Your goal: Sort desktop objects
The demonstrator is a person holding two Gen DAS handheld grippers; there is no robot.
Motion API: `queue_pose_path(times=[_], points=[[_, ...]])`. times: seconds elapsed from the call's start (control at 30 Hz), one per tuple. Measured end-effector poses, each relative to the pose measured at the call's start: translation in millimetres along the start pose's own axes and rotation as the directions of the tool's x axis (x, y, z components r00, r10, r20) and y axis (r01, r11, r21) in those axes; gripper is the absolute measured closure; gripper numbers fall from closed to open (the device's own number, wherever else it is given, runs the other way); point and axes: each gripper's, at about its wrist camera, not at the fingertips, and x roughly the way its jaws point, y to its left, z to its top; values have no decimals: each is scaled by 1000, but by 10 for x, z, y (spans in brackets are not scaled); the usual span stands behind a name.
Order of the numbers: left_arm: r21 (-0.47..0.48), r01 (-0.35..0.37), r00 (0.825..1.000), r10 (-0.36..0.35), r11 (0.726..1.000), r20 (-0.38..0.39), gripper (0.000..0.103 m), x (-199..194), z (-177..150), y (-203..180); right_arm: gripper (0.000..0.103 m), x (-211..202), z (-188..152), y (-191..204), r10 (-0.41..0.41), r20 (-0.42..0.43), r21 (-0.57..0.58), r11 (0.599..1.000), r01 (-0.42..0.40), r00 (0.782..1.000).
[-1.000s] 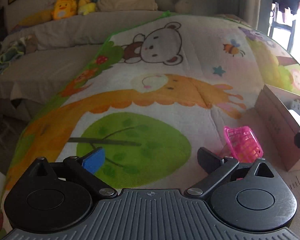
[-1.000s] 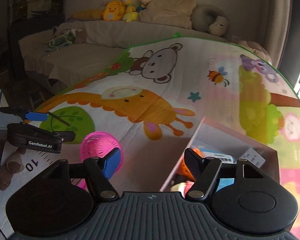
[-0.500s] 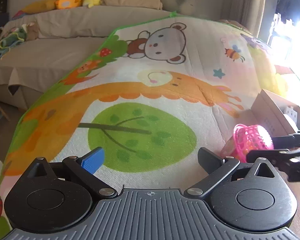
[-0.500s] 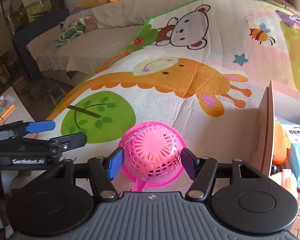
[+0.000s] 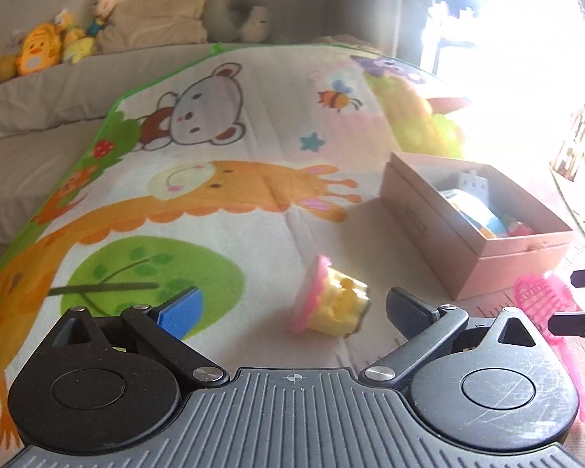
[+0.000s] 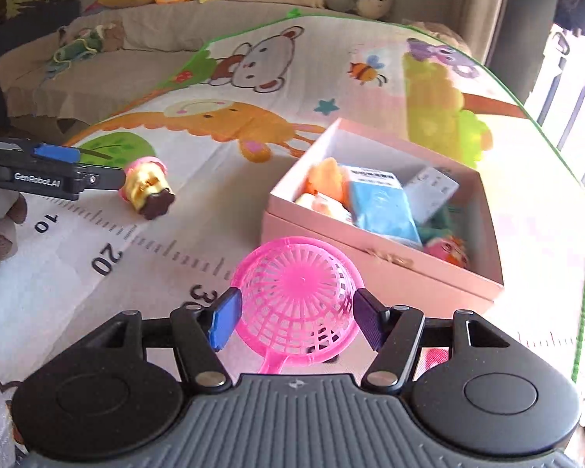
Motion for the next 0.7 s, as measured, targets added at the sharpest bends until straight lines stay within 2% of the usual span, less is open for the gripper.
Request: queue_pose_path(times=[0.2,0.37,0.43,0.57,0.63,0.7], points=[[137,31,999,-35,990,26,0,146,54,-379,27,-5,-310,-253,-17,40,138,990,12,999],[189,100,995,-99,977,-14,0,291,36,-593,26,-4,-554,-385,-56,55,215,976,43,997],[205,145,989,-146,968,-10,0,258,15,-680,26,2,-629,-428,-59,51,236,971,46,997],[259,290,956,-292,922,-31,0,158,-67,-891,25,34,-728,-480,-60,44,258,965,47,997],[286,306,951,-308,908,-42,0,119,-107,-976,24,58,-764,-493,-61,39,272,961,48,997],[290,280,958,-284,915,-27,0,57,-116,-1023,23,41,-777,-490,-64,50,274,961,48,997]])
